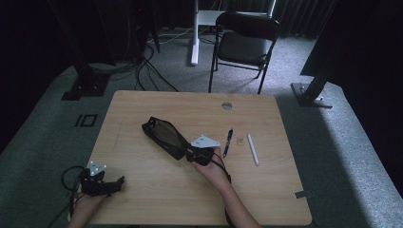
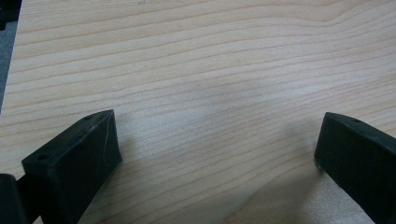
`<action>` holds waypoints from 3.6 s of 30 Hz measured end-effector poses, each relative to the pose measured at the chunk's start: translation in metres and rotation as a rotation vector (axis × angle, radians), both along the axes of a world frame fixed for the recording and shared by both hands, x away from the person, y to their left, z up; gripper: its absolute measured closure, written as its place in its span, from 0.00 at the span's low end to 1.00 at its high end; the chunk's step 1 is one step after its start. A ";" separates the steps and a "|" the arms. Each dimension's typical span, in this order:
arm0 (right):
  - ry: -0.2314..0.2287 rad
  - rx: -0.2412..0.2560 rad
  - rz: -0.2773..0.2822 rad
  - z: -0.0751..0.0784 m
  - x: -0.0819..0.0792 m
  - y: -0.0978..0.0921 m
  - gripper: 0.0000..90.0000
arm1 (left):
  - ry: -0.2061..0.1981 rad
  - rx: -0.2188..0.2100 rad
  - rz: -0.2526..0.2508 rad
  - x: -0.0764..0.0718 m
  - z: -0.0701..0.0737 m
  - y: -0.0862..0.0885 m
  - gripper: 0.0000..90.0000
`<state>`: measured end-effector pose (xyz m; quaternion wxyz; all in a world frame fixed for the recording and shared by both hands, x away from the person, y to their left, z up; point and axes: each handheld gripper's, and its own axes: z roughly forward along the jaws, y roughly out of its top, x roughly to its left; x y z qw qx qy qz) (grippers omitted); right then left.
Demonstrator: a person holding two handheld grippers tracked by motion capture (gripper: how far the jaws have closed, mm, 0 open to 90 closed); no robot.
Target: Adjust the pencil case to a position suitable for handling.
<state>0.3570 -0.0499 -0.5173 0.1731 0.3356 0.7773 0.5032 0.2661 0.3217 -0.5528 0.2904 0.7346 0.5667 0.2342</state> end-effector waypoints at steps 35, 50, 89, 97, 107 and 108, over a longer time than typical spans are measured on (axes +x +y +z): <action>0.014 -0.003 -0.018 -0.002 -0.052 -0.076 0.81 | 0.000 0.002 -0.001 0.000 0.000 0.000 0.00; 0.019 -0.020 -0.012 -0.001 -0.070 -0.104 0.81 | -0.002 0.001 0.000 0.000 0.000 0.000 0.00; 0.035 -0.052 0.027 -0.001 -0.110 -0.163 0.81 | -0.001 0.001 0.000 0.000 0.000 0.000 0.00; 0.039 -0.052 0.022 0.000 -0.116 -0.174 0.81 | -0.001 0.001 0.000 0.000 0.000 0.000 0.00; 0.041 -0.064 0.002 0.003 -0.122 -0.191 0.78 | -0.001 0.001 -0.001 0.000 0.000 0.000 0.00; 0.037 -0.064 0.000 0.003 -0.122 -0.191 0.77 | -0.001 0.001 0.000 0.000 0.000 0.000 0.00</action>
